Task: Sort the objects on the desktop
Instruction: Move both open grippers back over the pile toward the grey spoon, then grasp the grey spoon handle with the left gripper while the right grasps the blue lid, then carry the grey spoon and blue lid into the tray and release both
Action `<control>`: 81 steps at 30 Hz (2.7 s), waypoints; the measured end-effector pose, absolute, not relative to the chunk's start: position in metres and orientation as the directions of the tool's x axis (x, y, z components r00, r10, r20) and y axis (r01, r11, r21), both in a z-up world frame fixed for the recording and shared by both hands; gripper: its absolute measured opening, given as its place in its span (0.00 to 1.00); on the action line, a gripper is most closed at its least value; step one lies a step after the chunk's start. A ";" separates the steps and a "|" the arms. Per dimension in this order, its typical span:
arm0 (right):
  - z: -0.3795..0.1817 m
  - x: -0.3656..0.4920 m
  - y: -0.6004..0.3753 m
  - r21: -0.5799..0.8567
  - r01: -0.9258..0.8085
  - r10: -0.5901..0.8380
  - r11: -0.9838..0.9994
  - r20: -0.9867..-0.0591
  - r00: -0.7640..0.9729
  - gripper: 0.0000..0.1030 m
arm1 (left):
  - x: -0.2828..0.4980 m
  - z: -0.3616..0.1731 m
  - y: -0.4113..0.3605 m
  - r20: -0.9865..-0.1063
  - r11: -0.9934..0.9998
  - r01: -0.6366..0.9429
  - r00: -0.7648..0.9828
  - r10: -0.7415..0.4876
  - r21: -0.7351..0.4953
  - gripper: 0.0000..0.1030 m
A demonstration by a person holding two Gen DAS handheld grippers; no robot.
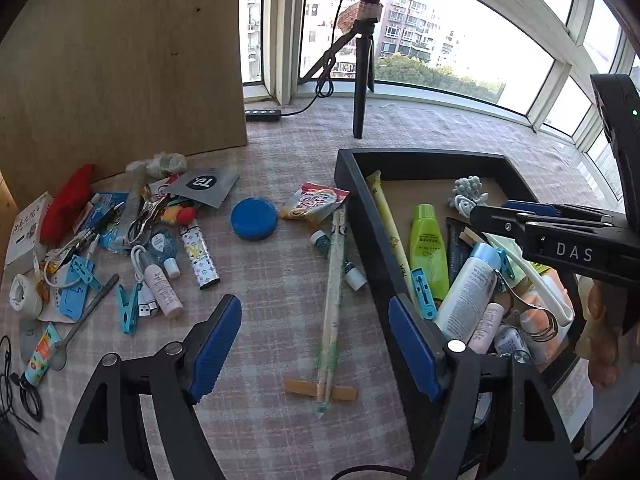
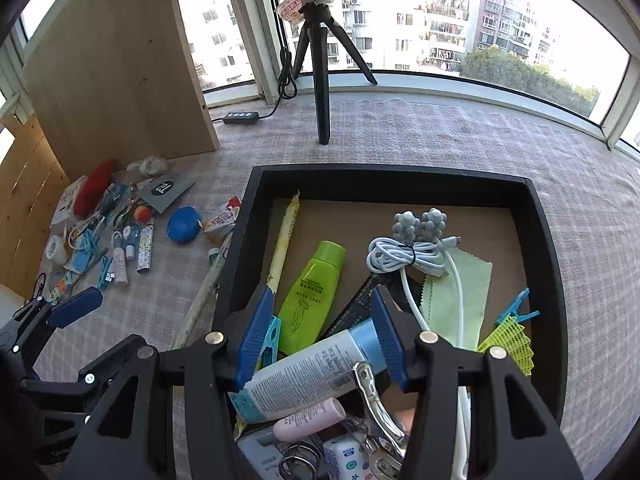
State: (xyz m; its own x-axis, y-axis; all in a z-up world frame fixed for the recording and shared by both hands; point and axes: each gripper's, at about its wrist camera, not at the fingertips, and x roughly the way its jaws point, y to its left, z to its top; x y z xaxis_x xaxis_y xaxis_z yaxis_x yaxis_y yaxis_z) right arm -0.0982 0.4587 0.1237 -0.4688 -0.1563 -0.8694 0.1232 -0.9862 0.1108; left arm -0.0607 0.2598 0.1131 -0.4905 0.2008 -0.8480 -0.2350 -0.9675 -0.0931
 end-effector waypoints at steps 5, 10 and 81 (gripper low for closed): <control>0.123 -0.105 0.426 0.102 0.200 -0.185 -0.974 -0.870 -0.457 0.49 | -0.063 0.099 0.198 -0.863 -0.987 -0.148 -0.489 0.127 -0.061 0.71; 0.123 -0.114 0.390 0.080 0.281 -0.204 -0.956 -0.872 -0.445 0.49 | -0.066 0.085 0.134 -0.883 -0.997 -0.077 -0.468 0.040 -0.005 0.68; 0.094 -0.133 0.327 0.117 0.466 -0.294 -0.877 -0.898 -0.326 0.47 | -0.020 0.084 0.101 -0.924 -0.982 -0.168 -0.356 0.139 -0.083 0.07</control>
State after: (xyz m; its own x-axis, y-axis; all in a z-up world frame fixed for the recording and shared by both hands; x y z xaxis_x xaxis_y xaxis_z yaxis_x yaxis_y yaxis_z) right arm -0.1330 0.3273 0.0939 -0.3264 -0.2937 -0.8985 0.4661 -0.8769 0.1173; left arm -0.0200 0.1008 0.0838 -0.3556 0.1391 -0.9242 -0.1681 -0.9823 -0.0832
